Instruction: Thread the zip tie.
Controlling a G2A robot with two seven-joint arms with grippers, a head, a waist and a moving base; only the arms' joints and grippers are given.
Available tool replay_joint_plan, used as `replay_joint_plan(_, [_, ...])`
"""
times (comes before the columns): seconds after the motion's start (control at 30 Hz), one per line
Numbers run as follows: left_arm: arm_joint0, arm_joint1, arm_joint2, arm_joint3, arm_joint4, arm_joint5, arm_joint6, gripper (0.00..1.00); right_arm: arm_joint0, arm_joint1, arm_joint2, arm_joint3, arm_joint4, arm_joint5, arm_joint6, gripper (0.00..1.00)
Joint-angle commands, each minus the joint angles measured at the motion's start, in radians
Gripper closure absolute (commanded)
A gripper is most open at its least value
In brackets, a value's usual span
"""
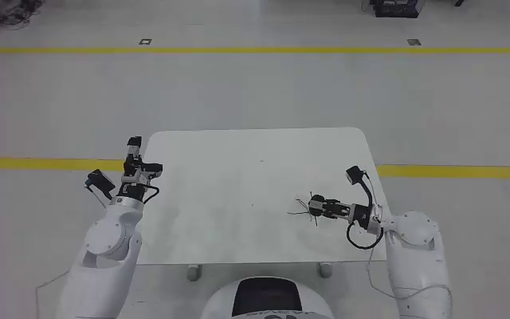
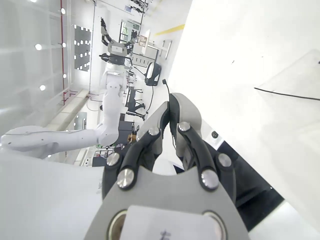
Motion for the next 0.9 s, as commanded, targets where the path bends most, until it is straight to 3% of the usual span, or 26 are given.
replay_joint_plan(0.0, [0.0, 0.0, 0.0, 0.0, 0.0, 0.0, 0.0, 0.0, 0.0, -0.001, 0.0, 0.0, -0.002, 0.0, 0.0, 1.0])
replay_joint_plan(0.37, [0.0, 0.0, 0.0, 0.0, 0.0, 0.0, 0.0, 0.0, -0.001, -0.001, -0.002, -0.003, -0.004, 0.01, -0.031, 1.0])
replay_joint_plan(0.57, [0.0, 0.0, 0.0, 0.0, 0.0, 0.0, 0.0, 0.0, 0.015, 0.004, -0.048, -0.041, -0.067, 0.146, -0.217, 1.0])
replay_joint_plan(0.73, [0.0, 0.0, 0.0, 0.0, 0.0, 0.0, 0.0, 0.0, 0.076, 0.01, -0.092, 0.002, -0.103, 0.274, -0.289, 1.0])
replay_joint_plan(0.87, [0.0, 0.0, 0.0, 0.0, 0.0, 0.0, 0.0, 0.0, 0.1, 0.015, -0.091, 0.022, -0.111, 0.275, -0.306, 1.0])
